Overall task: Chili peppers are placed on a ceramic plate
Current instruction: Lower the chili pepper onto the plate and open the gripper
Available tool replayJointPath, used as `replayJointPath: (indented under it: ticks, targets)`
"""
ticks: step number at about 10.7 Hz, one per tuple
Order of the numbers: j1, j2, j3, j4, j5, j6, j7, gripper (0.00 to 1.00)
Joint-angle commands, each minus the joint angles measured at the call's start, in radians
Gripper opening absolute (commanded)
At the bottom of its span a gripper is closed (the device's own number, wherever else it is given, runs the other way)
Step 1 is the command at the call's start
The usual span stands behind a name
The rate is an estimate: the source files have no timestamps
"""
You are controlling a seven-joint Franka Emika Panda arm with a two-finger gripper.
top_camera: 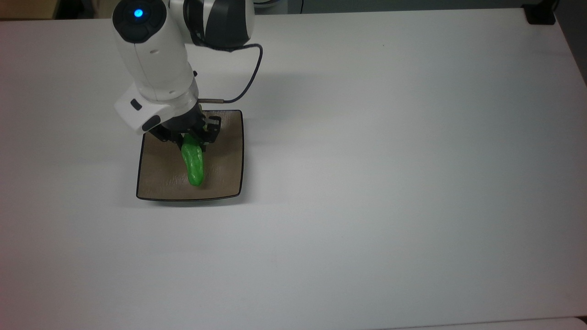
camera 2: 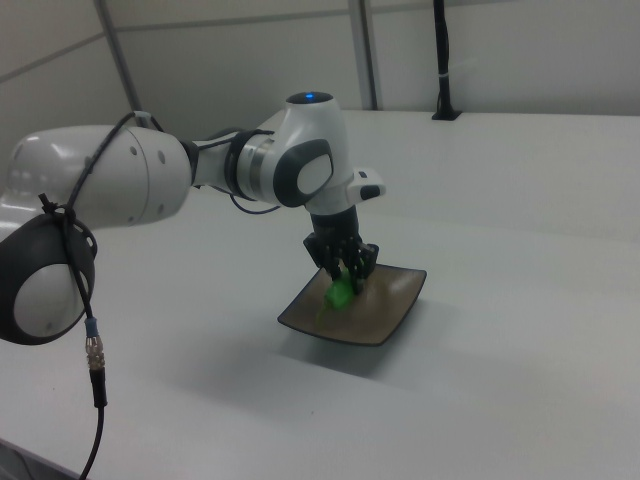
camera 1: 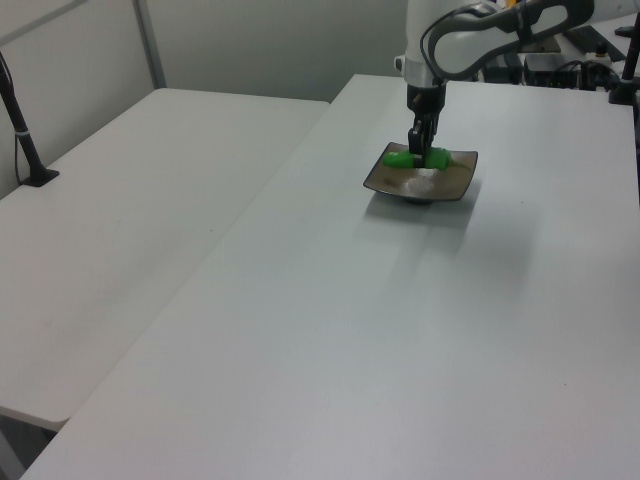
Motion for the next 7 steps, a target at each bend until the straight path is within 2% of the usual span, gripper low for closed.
replayJointPath:
  ticks: [1, 5, 6, 7]
  targets:
    - [-0.006, 0.008, -0.002, -0.020, -0.008, 0.030, 0.000, 0.10]
    - [-0.007, 0.014, -0.002, -0.018, -0.005, 0.030, 0.000, 0.20]
    - [-0.007, 0.014, -0.002, -0.018, -0.005, 0.030, 0.000, 0.29]
    - [-0.007, 0.014, -0.002, -0.018, -0.005, 0.030, 0.000, 0.51]
